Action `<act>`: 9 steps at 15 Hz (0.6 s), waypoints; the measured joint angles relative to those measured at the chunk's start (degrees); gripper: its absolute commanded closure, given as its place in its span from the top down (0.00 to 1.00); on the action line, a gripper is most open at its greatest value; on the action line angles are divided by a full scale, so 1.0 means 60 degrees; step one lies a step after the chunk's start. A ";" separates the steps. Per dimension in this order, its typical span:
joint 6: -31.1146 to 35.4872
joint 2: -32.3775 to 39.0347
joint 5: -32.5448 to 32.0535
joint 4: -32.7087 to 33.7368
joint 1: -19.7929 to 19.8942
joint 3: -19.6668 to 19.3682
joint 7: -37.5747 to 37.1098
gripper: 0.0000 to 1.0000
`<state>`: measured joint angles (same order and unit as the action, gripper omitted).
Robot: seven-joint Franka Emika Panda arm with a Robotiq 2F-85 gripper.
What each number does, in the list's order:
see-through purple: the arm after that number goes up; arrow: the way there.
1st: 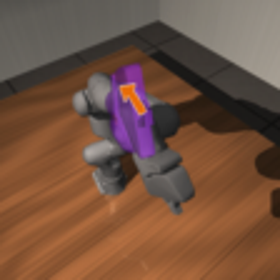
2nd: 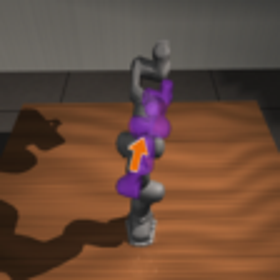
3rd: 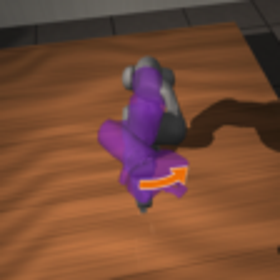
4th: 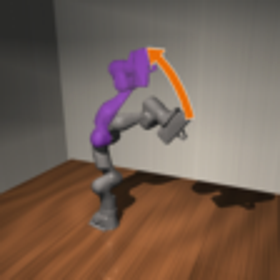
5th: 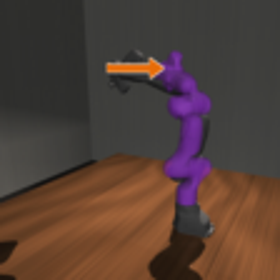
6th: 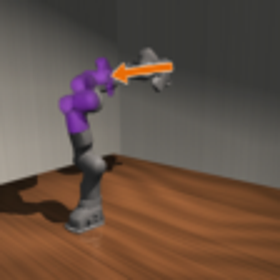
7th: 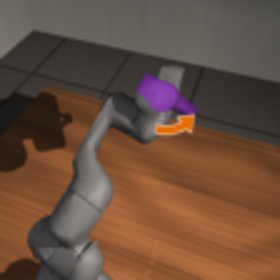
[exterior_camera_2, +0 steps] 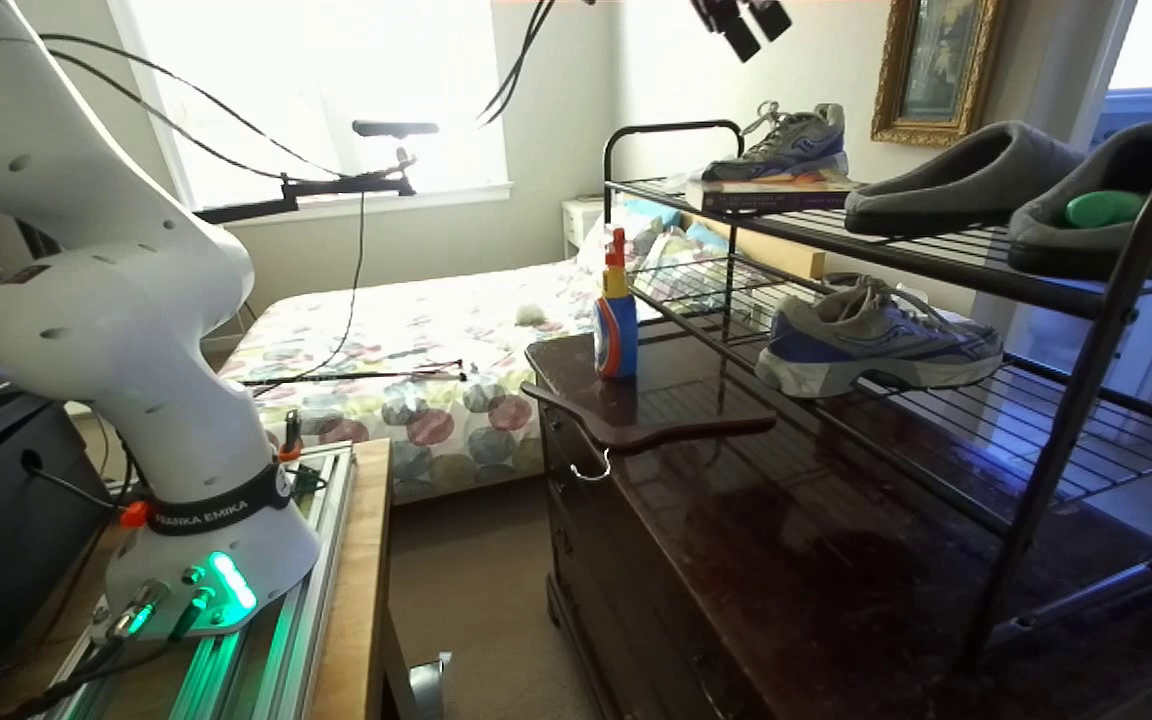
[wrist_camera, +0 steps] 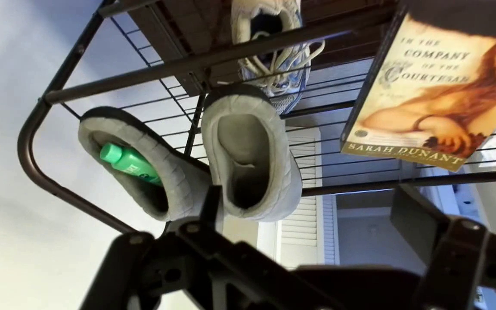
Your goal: Put the house shoe on the second shelf
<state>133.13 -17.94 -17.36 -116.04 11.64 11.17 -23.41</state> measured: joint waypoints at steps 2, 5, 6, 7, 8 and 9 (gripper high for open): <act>-0.0331 0.0894 0.0164 0.1006 -0.0159 -0.0435 0.0886 1.00; -0.1122 0.2231 0.1378 0.2480 -0.0567 -0.1327 0.2924 1.00; -0.1447 0.2650 0.1791 0.2956 -0.0636 -0.1565 0.3568 1.00; -0.1772 0.3056 0.2207 0.3433 -0.0656 -0.1751 0.4154 1.00; -0.2088 0.3444 0.2604 0.3908 -0.0655 -0.1912 0.4671 1.00; -0.2394 0.3817 0.2957 0.4385 -0.0641 -0.2054 0.5085 1.00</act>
<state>118.76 4.96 0.39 -89.73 7.79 -1.15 7.09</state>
